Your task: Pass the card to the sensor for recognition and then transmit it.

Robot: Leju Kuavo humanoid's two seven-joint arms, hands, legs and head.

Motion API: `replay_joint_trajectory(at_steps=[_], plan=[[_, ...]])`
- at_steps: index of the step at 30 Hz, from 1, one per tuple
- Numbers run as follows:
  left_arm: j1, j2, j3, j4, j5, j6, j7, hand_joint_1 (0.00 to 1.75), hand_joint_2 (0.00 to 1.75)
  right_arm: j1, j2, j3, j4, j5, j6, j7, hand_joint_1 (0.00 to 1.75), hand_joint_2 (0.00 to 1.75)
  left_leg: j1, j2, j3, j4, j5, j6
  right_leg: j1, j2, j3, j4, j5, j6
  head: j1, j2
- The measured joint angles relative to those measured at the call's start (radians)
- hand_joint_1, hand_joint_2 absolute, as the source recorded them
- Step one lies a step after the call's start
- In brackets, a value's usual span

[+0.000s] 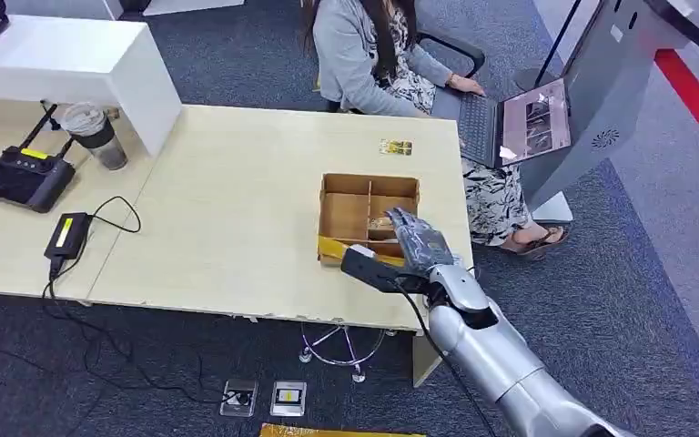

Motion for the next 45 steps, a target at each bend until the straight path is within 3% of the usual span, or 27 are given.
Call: replay_joint_trajectory(at_steps=[24, 45], plan=[[0.000, -0.001, 0.002, 0.000, 0.000, 0.005, 0.001, 0.00, 0.00, 0.042, -0.017, 0.004, -0.173, -0.008, 0.060, 0.034, 0.00, 1.75, 0.000, 0.000, 0.000, 0.000, 0.000, 0.000, 0.000, 0.001, 0.000, 0.000, 0.000, 0.000, 0.000, 0.000], [0.000, 0.000, 0.002, 0.000, -0.010, -0.006, 0.011, 0.00, 0.00, 0.033, -0.014, 0.004, -0.190, 0.046, 0.108, 0.066, 0.00, 1.75, 0.000, 0.000, 0.000, 0.000, 0.000, 0.000, 0.000, 0.000, 0.000, 0.000, 0.000, 0.000, 0.000, 0.000]])
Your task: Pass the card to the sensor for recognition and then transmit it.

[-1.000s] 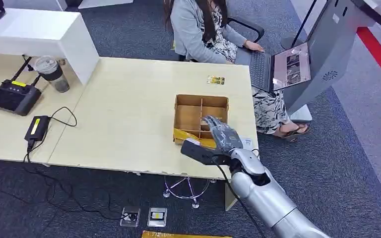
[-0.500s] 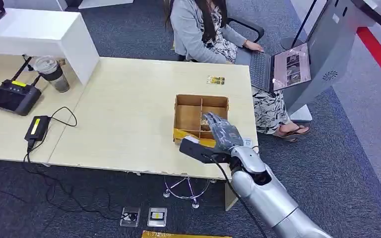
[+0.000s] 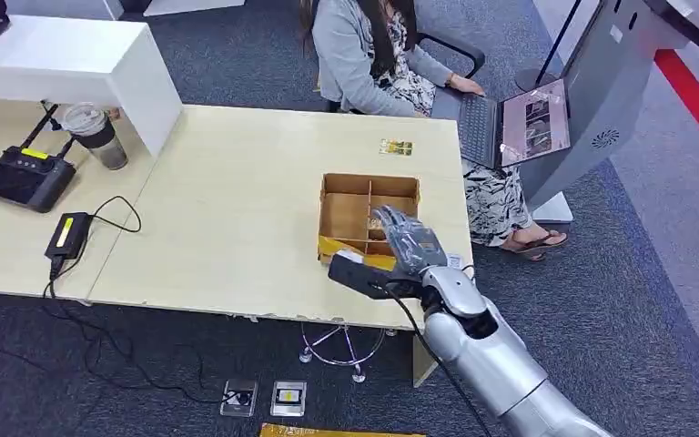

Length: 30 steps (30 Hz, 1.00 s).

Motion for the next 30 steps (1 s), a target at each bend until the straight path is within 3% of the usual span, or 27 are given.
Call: replay_joint_trajectory(at_steps=[30], plan=[[0.000, 0.000, 0.000, 0.000, -0.004, -0.006, 0.009, 0.00, 0.00, -0.024, 0.023, 0.000, -0.014, 0.018, 0.047, -0.006, 0.00, 1.75, 0.000, 0.000, 0.000, 0.000, 0.000, 0.000, 0.000, 0.000, 0.000, 0.000, 0.000, 0.000, 0.000, 0.000]])
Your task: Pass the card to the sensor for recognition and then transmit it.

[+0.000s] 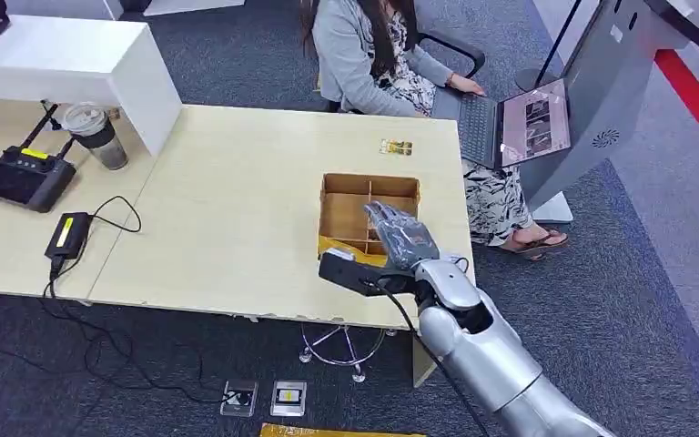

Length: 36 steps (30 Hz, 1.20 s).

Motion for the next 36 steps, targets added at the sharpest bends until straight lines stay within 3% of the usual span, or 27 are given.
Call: replay_joint_trajectory(at_steps=[25, 36], plan=[[0.000, 0.000, 0.000, 0.000, -0.001, 0.001, 0.000, 0.00, 0.00, -0.046, 0.023, 0.003, 0.130, -0.006, -0.081, -0.051, 0.00, 1.75, 0.000, 0.000, 0.000, 0.000, 0.000, 0.000, 0.000, 0.000, 0.000, 0.000, 0.000, 0.000, 0.000, 0.000], [-0.001, 0.002, 0.000, 0.000, -0.006, 0.000, -0.006, 0.00, 0.00, -0.078, 0.039, 0.013, 0.245, -0.020, -0.160, -0.075, 0.00, 1.75, 0.000, 0.000, 0.000, 0.000, 0.000, 0.000, 0.000, -0.001, 0.000, 0.000, 0.000, 0.000, 0.000, 0.000]])
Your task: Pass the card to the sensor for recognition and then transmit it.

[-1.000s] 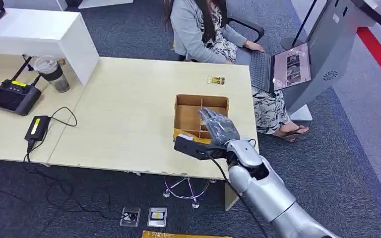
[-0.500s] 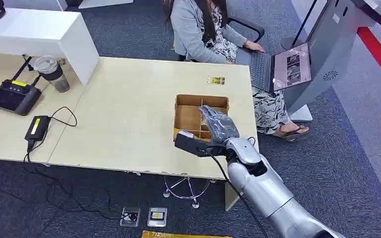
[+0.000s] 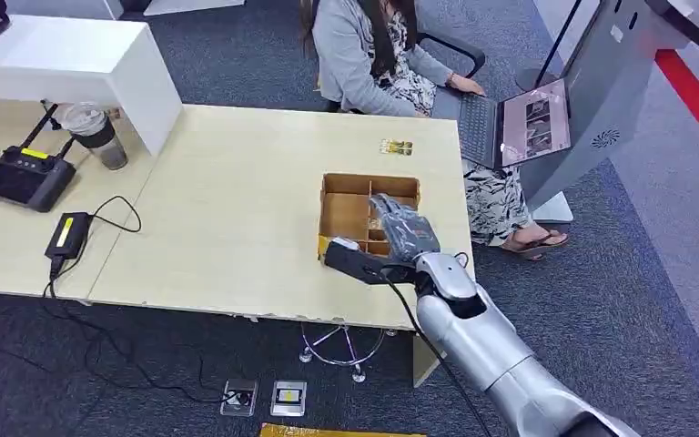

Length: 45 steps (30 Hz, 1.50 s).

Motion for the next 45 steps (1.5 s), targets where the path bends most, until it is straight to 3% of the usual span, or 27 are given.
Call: replay_joint_trajectory(at_steps=[19, 20, 21, 28, 45], plan=[[0.000, 0.001, 0.000, 0.000, 0.000, 0.000, -0.002, 0.00, 0.00, -0.013, 0.019, 0.001, 0.136, -0.004, -0.060, -0.013, 0.00, 1.75, 0.000, 0.000, 0.000, 0.000, 0.000, 0.000, 0.000, 0.000, 0.000, 0.000, 0.000, 0.000, 0.000, 0.000], [0.000, 0.001, 0.000, 0.000, -0.001, 0.000, -0.001, 0.00, 0.00, -0.013, 0.019, 0.001, 0.139, -0.005, -0.063, -0.015, 0.51, 1.75, 0.000, 0.000, 0.000, 0.000, 0.000, 0.000, 0.000, 0.000, 0.000, 0.000, 0.000, 0.000, 0.000, 0.000], [0.000, 0.001, 0.000, 0.000, 0.000, 0.000, -0.001, 0.00, 0.00, -0.014, 0.020, 0.001, 0.143, -0.007, -0.066, -0.018, 1.75, 1.75, 0.000, 0.000, 0.000, 0.000, 0.000, 0.000, 0.000, 0.000, 0.000, 0.000, 0.000, 0.000, 0.000, 0.000], [0.000, 0.001, 0.000, 0.000, -0.001, -0.002, -0.002, 0.00, 0.00, -0.015, 0.027, 0.001, 0.178, -0.024, -0.073, -0.052, 1.75, 1.75, 0.000, 0.000, 0.000, 0.000, 0.000, 0.000, 0.000, 0.000, 0.000, 0.000, 0.000, 0.000, 0.000, 0.000], [0.000, 0.006, 0.000, 0.000, -0.002, -0.005, -0.006, 0.00, 0.00, -0.017, 0.027, 0.001, 0.222, -0.024, -0.107, -0.062, 1.75, 1.75, 0.000, 0.000, 0.001, 0.000, 0.000, 0.000, 0.000, 0.000, 0.000, 0.000, 0.000, 0.000, 0.000, 0.000]])
